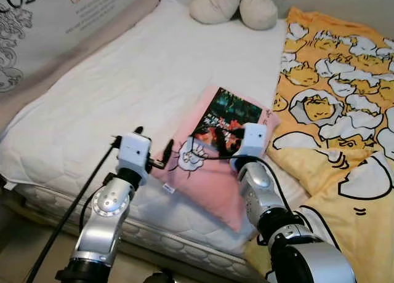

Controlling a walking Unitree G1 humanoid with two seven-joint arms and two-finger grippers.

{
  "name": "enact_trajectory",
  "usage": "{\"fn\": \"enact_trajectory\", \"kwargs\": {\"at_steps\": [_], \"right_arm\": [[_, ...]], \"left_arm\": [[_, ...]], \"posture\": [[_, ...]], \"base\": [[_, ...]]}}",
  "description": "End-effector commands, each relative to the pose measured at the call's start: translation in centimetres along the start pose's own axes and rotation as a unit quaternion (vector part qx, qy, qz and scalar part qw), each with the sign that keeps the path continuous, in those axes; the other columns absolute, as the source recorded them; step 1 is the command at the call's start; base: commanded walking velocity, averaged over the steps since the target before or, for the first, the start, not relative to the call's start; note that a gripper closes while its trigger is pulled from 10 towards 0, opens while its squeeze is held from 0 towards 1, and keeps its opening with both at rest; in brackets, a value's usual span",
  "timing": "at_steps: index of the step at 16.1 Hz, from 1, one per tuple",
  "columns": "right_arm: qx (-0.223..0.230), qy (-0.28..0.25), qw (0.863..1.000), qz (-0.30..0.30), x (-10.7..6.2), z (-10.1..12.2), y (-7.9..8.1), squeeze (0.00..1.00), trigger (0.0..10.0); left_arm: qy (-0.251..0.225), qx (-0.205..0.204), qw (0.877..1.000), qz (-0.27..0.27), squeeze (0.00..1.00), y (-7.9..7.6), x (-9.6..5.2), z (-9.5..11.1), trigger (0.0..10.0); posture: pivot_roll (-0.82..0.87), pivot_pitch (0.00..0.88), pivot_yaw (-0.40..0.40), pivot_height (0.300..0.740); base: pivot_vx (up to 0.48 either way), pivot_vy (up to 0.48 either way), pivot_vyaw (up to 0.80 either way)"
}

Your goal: Clean up the room

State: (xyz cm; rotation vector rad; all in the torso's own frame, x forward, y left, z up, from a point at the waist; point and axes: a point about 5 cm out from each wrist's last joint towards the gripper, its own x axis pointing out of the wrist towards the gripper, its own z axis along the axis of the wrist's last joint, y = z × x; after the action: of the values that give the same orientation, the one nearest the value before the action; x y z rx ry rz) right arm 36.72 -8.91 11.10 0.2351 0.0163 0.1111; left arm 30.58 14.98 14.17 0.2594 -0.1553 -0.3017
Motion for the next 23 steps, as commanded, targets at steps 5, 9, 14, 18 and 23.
{"fn": "enact_trajectory", "kwargs": {"at_steps": [5,9,14,18,23], "right_arm": [[-0.009,-0.018,0.998,-0.052,-0.2,0.3,-2.0,0.00,10.0],[-0.114,-0.103,0.988,-0.002,0.1,2.7,-0.2,0.00,10.0],[-0.068,-0.131,0.988,-0.037,0.2,3.9,-0.8,0.00,10.0],[0.033,-0.076,0.993,-0.078,0.1,2.3,-2.3,0.00,10.0],[0.074,-0.046,0.994,-0.064,0.2,1.6,-2.2,0.00,10.0]], "left_arm": [[-0.028,0.056,0.998,-0.025,0.00,-1.2,-0.5,1.2,10.0],[-0.018,0.062,0.998,-0.017,0.00,-1.2,-0.7,0.7,10.0],[-0.013,0.060,0.998,-0.012,0.00,-1.3,-0.7,0.4,10.0],[-0.022,0.059,0.998,-0.012,0.00,-1.2,-0.5,0.7,10.0],[-0.022,0.060,0.998,-0.008,0.00,-1.0,-0.5,0.7,10.0]], "posture": [[0.31,0.237,-0.035,0.740],[0.30,0.232,-0.043,0.740],[0.29,0.226,-0.051,0.740],[0.29,0.224,-0.045,0.740],[0.30,0.215,-0.050,0.740]], "base": [[0.000,0.000,0.00],[0.000,0.000,0.00],[0.000,0.000,0.00],[0.000,0.000,0.00],[0.000,0.000,0.00]]}}
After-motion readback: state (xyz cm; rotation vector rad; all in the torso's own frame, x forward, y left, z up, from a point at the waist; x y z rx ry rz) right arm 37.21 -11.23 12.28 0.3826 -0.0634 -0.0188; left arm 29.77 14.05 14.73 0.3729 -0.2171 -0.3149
